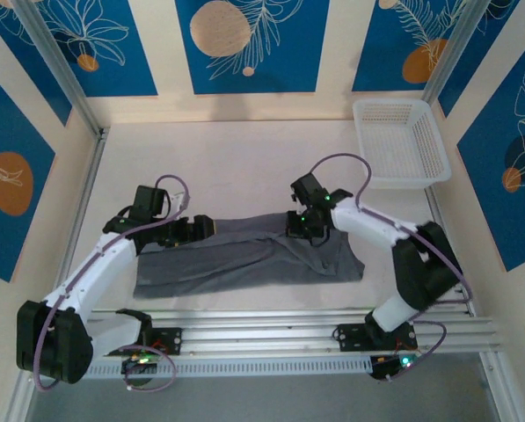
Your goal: Fold the inside-out t-shirt
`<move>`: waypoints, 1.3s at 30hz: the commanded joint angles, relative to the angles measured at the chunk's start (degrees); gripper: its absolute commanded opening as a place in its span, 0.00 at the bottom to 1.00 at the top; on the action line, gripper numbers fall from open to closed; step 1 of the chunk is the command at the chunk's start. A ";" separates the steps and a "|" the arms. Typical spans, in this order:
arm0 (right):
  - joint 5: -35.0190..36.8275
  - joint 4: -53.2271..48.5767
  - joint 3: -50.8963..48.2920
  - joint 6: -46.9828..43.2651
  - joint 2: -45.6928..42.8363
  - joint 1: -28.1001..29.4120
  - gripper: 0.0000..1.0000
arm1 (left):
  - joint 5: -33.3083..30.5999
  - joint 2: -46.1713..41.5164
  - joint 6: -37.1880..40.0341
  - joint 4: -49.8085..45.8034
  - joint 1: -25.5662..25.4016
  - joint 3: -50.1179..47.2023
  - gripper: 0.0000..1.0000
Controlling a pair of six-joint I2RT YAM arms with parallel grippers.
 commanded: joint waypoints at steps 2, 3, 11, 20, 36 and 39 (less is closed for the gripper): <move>-3.56 -0.01 -5.36 4.53 -5.64 5.47 0.00 | -0.35 0.34 0.59 0.17 -0.65 1.08 0.94; -2.88 0.24 -5.76 5.22 -6.33 5.15 0.04 | -0.35 0.37 0.33 0.52 -0.72 1.04 0.94; 6.74 4.11 -3.43 1.15 -3.45 -3.75 0.58 | -0.57 0.05 -0.02 0.80 -0.91 0.89 0.94; 9.70 -0.17 8.27 3.97 13.48 -7.56 0.39 | -1.04 -0.55 -0.56 0.79 -1.35 0.17 0.94; 6.25 -0.96 7.60 9.35 14.36 -4.47 0.34 | -0.56 0.33 -0.69 1.36 -1.59 -0.03 0.94; 6.80 -1.44 8.22 9.40 14.93 -4.56 0.17 | -0.94 0.32 -0.35 0.75 -1.53 0.09 0.94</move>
